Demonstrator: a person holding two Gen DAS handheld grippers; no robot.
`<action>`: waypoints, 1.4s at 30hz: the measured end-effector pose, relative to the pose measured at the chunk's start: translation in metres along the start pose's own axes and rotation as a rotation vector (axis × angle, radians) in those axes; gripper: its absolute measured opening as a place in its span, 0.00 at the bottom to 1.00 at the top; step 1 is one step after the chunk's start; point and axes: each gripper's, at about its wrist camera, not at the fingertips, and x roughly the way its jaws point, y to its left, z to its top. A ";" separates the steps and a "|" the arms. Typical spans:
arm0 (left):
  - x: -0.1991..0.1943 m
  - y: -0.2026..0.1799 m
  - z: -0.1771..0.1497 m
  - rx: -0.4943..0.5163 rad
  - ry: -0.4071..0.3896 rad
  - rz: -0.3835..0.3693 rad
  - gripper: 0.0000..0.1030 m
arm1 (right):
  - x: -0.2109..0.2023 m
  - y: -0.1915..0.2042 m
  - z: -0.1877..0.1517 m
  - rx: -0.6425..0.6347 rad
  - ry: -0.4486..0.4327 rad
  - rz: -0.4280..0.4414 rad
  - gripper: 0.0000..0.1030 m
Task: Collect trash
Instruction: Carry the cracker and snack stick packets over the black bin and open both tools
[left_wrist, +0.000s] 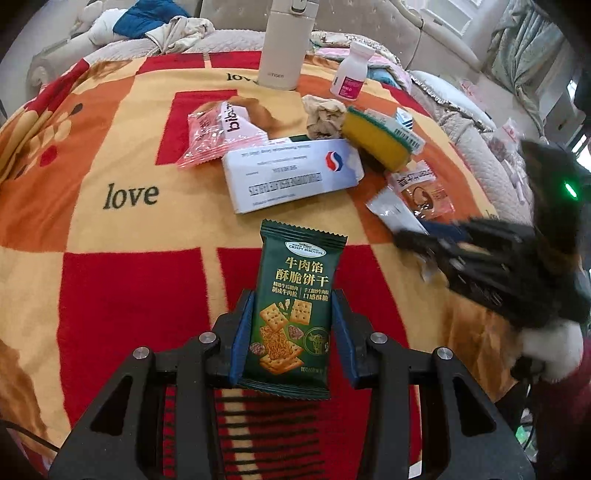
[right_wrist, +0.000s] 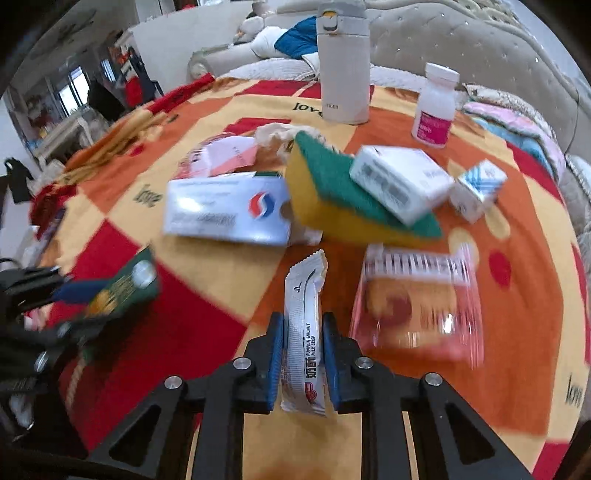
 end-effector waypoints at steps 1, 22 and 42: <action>0.000 -0.002 0.000 -0.003 0.000 -0.002 0.37 | -0.007 0.000 -0.006 0.008 -0.012 0.006 0.19; 0.002 -0.102 0.001 0.090 -0.036 -0.045 0.37 | -0.092 -0.058 -0.080 0.218 -0.136 -0.025 0.19; 0.019 -0.182 0.007 0.207 -0.028 -0.076 0.37 | -0.128 -0.118 -0.122 0.344 -0.176 -0.087 0.19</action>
